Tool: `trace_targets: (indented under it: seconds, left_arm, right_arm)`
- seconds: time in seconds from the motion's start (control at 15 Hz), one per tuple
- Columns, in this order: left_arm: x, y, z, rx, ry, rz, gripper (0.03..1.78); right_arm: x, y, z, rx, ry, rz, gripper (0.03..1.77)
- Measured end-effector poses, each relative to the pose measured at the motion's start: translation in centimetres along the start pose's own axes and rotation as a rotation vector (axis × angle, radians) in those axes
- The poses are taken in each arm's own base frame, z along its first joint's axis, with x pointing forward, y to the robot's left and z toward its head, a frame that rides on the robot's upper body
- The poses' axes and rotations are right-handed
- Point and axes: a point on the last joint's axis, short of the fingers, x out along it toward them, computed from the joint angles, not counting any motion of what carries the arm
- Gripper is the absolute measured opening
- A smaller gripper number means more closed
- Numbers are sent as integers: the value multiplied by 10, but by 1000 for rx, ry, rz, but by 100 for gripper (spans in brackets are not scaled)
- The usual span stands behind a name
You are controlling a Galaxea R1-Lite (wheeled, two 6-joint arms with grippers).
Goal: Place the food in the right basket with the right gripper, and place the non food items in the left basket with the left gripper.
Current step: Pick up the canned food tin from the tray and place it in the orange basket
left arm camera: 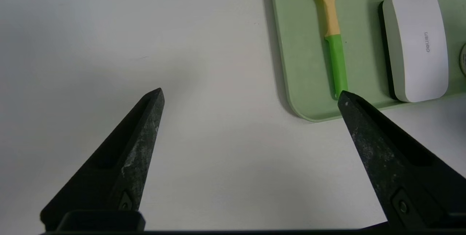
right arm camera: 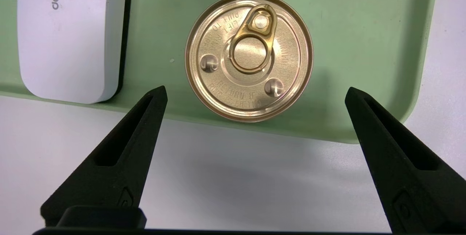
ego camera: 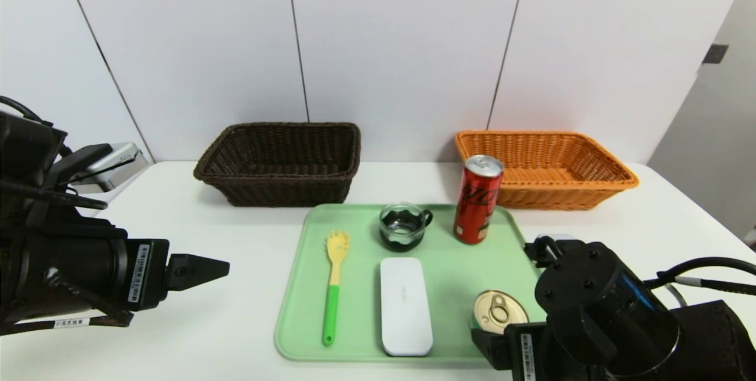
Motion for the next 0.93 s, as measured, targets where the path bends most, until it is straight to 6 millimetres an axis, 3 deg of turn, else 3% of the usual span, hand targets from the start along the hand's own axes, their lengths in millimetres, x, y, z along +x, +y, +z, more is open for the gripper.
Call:
trace_targets:
  seconds: [0.67, 0.93]
  left_arm:
    - [0, 0, -4, 4, 9, -4, 169]
    - [0, 0, -4, 6, 8, -5, 169]
  right_arm:
    - [2, -23, -40, -225, -244, 157, 170]
    - [2, -30, -48, -224, -288, 188, 170]
